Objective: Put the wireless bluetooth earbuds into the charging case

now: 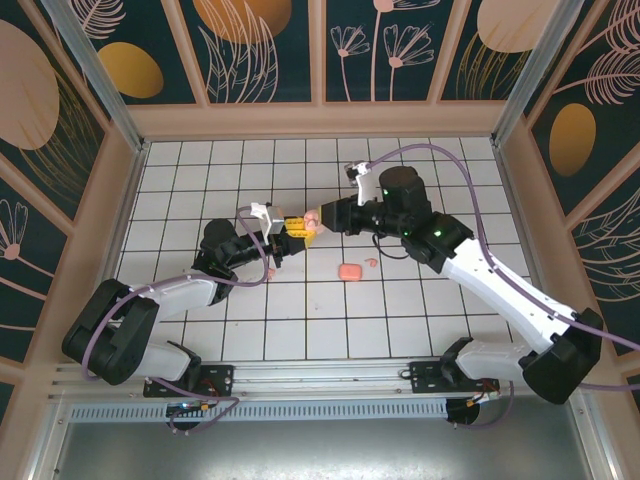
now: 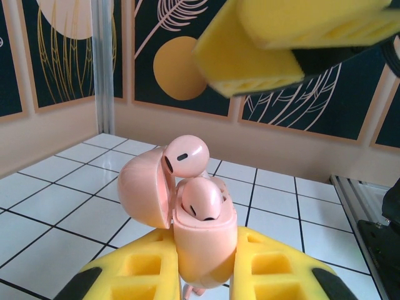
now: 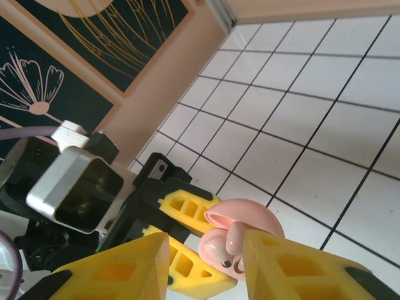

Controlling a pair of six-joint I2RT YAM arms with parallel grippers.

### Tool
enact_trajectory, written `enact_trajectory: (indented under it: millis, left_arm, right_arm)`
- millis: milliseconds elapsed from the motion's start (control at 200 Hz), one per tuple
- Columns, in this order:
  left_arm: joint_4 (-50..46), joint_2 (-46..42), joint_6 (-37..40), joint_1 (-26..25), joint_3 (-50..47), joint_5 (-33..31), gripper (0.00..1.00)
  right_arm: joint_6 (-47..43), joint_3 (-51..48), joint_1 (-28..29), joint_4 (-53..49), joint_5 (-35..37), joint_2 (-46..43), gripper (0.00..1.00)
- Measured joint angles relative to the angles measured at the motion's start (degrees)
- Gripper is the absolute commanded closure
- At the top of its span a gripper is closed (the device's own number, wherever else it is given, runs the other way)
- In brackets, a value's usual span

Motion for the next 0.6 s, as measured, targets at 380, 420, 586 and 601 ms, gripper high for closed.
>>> enact_trajectory:
  millis: [380,420,586,601]
  left_arm:
    - [0.0,0.0,0.02,-0.04,0.0,0.0,0.89]
    - [0.0,0.0,0.0,-0.04,0.0,0.0,0.89]
    - [0.0,0.0,0.0,-0.04,0.0,0.02,0.89]
    - [0.02,0.0,0.0,-0.04,0.02,0.02,0.89]
  right_arm:
    - [-0.02,0.02,-0.04,-0.46,-1.86,2.95,0.65]
    - [0.0,0.02,-0.04,-0.5,-2.05,2.99,0.65]
    - [-0.02,0.02,-0.09,-0.52,-2.19,3.1,0.65]
    - [-0.02,0.02,-0.09,-0.52,-2.21,3.1,0.65]
